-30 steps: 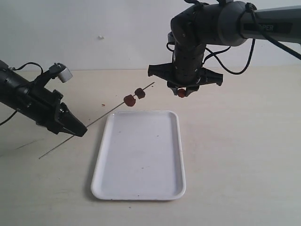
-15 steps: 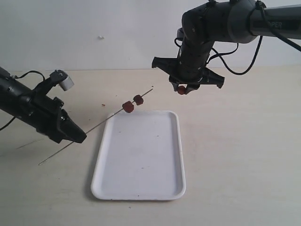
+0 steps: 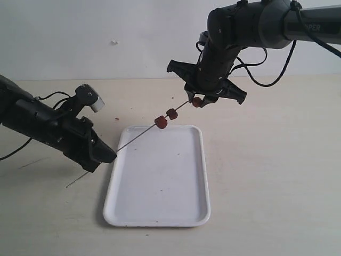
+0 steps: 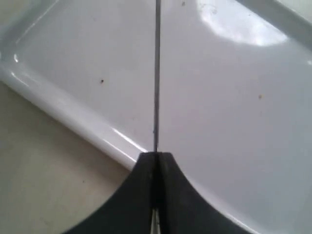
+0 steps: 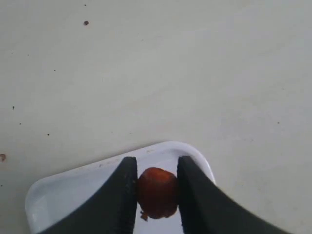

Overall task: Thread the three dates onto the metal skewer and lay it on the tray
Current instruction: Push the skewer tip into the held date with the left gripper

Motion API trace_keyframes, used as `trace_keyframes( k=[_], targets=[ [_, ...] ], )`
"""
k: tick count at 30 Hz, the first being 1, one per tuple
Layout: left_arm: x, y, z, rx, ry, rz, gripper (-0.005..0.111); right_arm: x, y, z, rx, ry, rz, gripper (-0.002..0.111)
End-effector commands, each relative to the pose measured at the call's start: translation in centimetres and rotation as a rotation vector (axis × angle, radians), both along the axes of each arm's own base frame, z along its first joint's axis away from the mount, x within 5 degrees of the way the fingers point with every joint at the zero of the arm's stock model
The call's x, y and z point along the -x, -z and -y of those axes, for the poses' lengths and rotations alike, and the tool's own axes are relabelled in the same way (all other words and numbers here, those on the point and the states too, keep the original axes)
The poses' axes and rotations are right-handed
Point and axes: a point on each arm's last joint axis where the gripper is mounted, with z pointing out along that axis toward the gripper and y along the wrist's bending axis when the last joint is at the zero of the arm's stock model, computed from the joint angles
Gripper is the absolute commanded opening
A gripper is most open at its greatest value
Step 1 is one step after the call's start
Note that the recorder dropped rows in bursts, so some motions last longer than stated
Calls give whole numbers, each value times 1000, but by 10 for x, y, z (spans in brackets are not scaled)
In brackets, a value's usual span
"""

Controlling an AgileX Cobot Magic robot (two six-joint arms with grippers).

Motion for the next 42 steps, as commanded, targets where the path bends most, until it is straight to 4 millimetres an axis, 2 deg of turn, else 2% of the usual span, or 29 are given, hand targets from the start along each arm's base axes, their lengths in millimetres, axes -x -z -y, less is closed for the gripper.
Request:
trace_keyframes(
  k=[1,11,20,25,29,42],
  targets=[
    [1,-1,5,15,-7,3,0,0,-7,0,-29,5,19,28],
    [1,2,7,15,-1,-7,0,-1,-8,-6,-94,4,32,28],
    [0,2,5,2,-11,4,0,-1,-9,-6,-91,-3,35,28],
    [-1,3,5,-6,-16,15,0,0,-16,-5,-89,-13,51,28],
    [-2,3,-5,6,-29,-2,0,1,-18,-5,-85,-20,55,28],
    [-1,1,-1,57,-23,-10,0,1,-18,-5,-87,-19,55,28]
  ],
)
